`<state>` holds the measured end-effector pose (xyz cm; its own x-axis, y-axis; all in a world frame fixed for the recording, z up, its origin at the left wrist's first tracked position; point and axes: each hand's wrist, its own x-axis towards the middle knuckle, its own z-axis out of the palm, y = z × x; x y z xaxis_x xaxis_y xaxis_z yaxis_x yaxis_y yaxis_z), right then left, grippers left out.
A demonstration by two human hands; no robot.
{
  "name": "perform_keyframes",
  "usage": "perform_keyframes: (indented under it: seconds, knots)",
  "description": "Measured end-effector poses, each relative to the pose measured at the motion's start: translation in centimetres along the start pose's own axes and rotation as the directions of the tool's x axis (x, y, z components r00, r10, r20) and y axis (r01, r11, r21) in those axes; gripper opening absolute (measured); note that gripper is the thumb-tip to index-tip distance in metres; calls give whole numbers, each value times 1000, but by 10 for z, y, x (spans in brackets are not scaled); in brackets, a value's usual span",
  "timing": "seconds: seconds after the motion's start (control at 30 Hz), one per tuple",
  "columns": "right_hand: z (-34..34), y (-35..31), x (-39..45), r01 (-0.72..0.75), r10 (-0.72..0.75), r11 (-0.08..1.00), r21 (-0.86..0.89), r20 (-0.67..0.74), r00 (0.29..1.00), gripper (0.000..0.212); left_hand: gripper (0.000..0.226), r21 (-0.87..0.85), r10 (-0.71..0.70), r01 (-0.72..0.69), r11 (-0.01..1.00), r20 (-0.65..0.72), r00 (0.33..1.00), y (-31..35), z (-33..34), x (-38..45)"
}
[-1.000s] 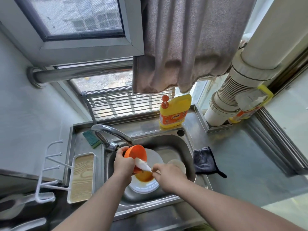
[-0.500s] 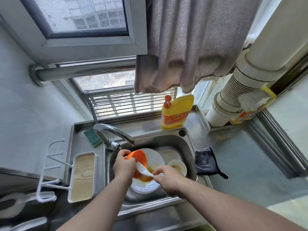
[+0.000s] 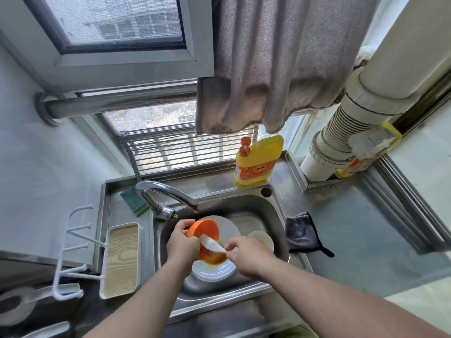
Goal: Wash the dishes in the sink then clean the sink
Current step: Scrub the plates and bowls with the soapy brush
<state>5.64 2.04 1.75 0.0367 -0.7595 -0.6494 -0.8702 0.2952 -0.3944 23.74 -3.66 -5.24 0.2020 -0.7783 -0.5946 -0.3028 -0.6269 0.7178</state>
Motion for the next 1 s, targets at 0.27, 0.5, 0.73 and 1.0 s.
perform_keyframes:
  seconds: [0.27, 0.5, 0.73, 1.0]
  knots:
    - [-4, -18, -5, 170, -243, 798, -578, -50, 969, 50, 55, 28, -85, 81, 996, 182, 980, 7, -14, 4]
    - [13, -20, 2, 6, -31, 972, -234, -101, 994, 23, 41, -40, 90, -89, 995, 22, 996, -11, -20, 3]
    - [-11, -28, -8, 139, -267, 759, -636, -110, 957, 44, 18, -60, -19, 37, 997, 277, 961, -3, -22, 3]
    - [11, -29, -2, -100, 115, 987, 123, -120, 986, 25, 64, -4, 109, -109, 994, 108, 988, -14, -27, 6]
